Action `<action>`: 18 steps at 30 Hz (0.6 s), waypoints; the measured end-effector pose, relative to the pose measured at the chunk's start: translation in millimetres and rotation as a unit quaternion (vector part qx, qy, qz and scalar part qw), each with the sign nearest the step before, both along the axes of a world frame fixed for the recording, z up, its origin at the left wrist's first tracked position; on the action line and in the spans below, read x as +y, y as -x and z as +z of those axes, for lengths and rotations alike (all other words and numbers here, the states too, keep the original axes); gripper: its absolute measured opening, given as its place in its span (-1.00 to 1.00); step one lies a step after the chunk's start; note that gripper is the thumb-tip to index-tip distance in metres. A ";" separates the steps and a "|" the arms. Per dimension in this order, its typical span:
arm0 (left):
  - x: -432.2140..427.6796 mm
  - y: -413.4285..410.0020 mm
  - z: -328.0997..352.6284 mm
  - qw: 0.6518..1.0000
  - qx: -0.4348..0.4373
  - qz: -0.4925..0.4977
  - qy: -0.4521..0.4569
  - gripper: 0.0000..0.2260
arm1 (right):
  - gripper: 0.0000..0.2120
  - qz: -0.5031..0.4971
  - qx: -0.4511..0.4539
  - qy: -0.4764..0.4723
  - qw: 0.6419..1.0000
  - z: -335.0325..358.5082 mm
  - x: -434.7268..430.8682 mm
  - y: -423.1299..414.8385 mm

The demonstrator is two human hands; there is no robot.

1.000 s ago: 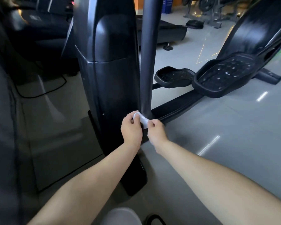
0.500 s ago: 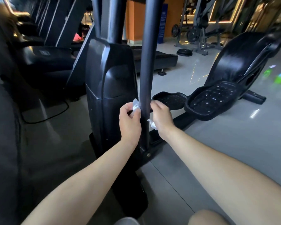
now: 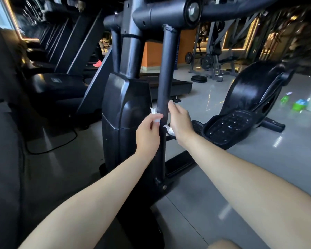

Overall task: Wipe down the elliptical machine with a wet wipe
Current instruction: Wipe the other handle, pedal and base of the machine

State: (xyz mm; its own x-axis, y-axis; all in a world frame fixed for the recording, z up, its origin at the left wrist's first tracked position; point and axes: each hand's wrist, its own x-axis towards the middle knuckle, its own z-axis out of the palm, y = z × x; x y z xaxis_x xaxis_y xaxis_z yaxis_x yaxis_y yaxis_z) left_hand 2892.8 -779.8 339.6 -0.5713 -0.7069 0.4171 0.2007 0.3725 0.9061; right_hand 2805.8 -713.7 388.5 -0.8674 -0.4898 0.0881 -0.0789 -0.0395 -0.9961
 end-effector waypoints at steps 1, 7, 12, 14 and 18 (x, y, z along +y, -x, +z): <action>-1.5 3.0 15.6 0.999 0.032 0.004 -0.004 -0.81 | -0.58 -0.004 0.026 0.005 1.000 14.1 -2.4 -0.7; 2.0 4.6 43.9 0.998 0.053 0.024 -0.032 -0.92 | -0.52 0.004 0.035 0.005 0.999 26.7 -4.4 -9.0; 2.8 1.0 31.1 1.000 -0.007 0.027 0.001 -0.94 | -0.43 0.004 0.086 -0.034 0.996 32.4 0.9 -7.4; 1.5 2.7 47.3 1.000 -0.001 0.031 0.005 -0.96 | -0.45 0.017 0.092 -0.071 0.993 40.2 9.1 -4.0; 0.2 14.0 100.8 0.997 0.057 0.041 0.021 -0.96 | -0.51 0.023 0.106 -0.060 0.992 71.1 14.9 4.2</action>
State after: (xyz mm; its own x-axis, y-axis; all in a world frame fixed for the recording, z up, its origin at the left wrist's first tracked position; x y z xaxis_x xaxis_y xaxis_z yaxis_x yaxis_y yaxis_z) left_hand 2878.8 -779.6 440.5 -0.4588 -0.7302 0.5063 0.2691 0.4288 0.8624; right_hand 2801.6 -698.8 459.6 -0.8121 -0.5467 0.2042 -0.2874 0.0701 -0.9553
